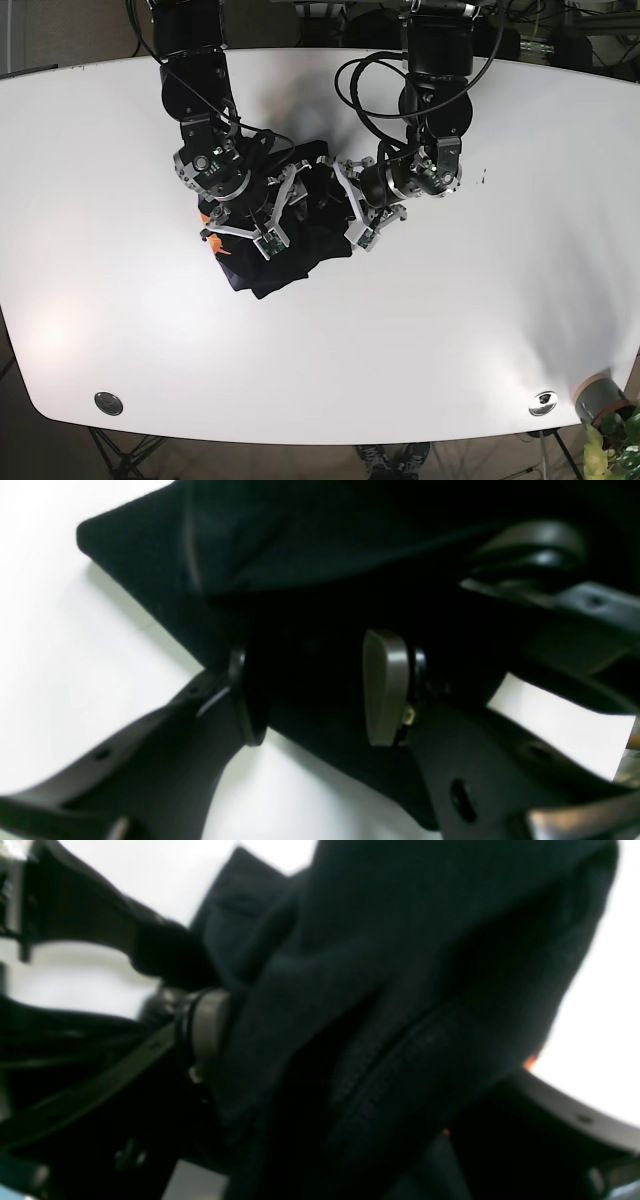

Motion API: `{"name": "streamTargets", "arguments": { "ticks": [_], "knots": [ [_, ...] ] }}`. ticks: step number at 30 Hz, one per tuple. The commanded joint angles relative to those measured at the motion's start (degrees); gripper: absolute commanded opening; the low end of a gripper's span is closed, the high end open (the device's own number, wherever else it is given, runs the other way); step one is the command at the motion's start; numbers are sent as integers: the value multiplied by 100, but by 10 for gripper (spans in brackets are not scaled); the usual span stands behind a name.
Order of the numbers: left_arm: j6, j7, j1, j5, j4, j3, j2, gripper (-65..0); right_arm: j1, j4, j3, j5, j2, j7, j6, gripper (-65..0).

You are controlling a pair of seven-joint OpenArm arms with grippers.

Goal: Fold the T-shirt properly
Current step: 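Fold the strip in half, bringing the left gripper's end onto the right gripper's end, then press and square the folded black shirt with both grippers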

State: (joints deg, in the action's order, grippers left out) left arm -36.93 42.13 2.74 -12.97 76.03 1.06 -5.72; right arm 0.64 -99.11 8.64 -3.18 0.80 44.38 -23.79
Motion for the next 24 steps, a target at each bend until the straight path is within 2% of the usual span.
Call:
{"name": "streamTargets", "arguments": {
  "ticks": [1, 3, 6, 12, 18, 24],
  "knots": [
    [31, 275, 20, 132, 32, -5, -22, -382, 107, -291, 1, 138, -58, -126, -25, -227],
    [31, 205, 20, -61, 59, 4, -22, -382, 98, -414, -16, 305, -102, -117, -34, -227],
    [40, -33, -6, -641, 252, 13, 31, -382, 81, -529, -16, 665, -93, -108, 1, -225],
    [66, -121, -24, -1327, 709, 13, 356, -382, 133, -291, 10, 700, -119, -108, 19, -227],
    [66, -112, -217, -1687, 1184, 13, 866, -382, 168, -361, 256, 771, -119, -108, 19, -227],
    [66, -138, -516, -1854, 1588, 74, 1499, -382, 107, -783, 151, 780, -102, -108, -34, -227]
  ]
}}
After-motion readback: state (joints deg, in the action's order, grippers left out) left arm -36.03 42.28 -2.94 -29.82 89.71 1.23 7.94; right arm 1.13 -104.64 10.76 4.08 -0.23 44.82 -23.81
